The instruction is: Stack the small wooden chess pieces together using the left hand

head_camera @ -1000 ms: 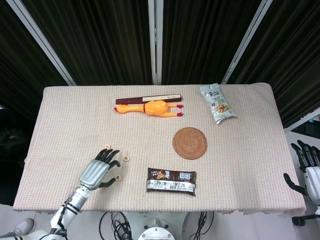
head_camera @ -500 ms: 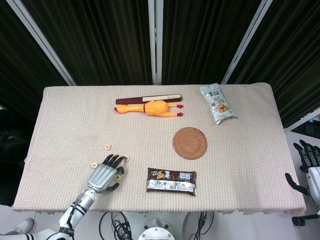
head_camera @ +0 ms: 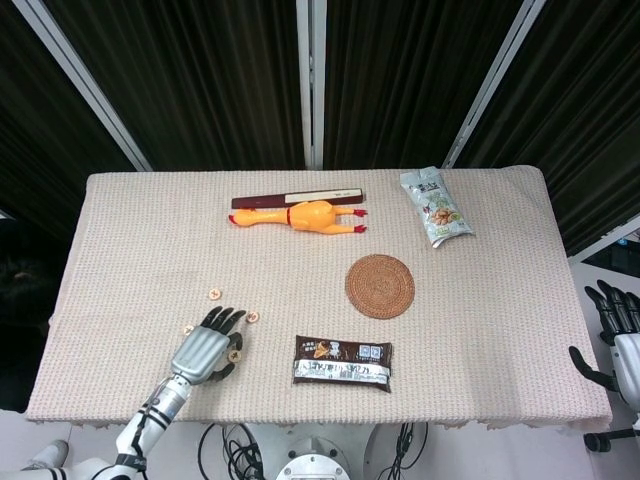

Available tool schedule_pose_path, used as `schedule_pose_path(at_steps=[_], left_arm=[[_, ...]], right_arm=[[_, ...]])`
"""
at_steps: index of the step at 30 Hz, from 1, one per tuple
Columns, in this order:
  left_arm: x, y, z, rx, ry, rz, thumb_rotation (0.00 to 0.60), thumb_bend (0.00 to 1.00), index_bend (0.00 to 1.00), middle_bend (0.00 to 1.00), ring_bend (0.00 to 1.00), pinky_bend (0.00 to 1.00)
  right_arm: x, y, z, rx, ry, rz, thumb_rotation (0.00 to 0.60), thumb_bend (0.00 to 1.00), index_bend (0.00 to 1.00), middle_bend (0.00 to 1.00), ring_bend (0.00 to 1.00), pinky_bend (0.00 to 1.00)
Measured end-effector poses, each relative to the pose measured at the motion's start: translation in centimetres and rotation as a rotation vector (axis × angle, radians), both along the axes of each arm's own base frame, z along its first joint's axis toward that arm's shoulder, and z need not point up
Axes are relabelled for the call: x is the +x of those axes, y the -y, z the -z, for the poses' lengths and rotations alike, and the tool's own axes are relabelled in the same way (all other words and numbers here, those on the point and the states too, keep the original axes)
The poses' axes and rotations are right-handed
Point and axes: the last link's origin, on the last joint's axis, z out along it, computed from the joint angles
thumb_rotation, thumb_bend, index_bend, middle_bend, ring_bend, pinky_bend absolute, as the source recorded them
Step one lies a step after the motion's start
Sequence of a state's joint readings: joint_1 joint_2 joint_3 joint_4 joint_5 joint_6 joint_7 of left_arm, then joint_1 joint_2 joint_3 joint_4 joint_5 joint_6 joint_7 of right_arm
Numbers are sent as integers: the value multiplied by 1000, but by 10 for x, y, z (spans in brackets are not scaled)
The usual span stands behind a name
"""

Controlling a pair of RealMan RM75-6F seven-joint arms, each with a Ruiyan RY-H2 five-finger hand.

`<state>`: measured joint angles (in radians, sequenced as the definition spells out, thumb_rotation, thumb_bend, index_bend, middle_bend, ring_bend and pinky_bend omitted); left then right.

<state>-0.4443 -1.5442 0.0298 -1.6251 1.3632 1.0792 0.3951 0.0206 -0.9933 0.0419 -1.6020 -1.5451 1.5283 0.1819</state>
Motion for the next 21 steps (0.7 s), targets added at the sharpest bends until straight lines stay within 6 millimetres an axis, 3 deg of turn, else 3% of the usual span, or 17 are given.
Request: schedule_pose_path(at_steps=[21], left_arm=[[0,-7,-9,30,10,-18,600,280,523,49,0,0]], right_arm=[[0,0,0,-2,-2,-1,600,264,0,0,0,0]])
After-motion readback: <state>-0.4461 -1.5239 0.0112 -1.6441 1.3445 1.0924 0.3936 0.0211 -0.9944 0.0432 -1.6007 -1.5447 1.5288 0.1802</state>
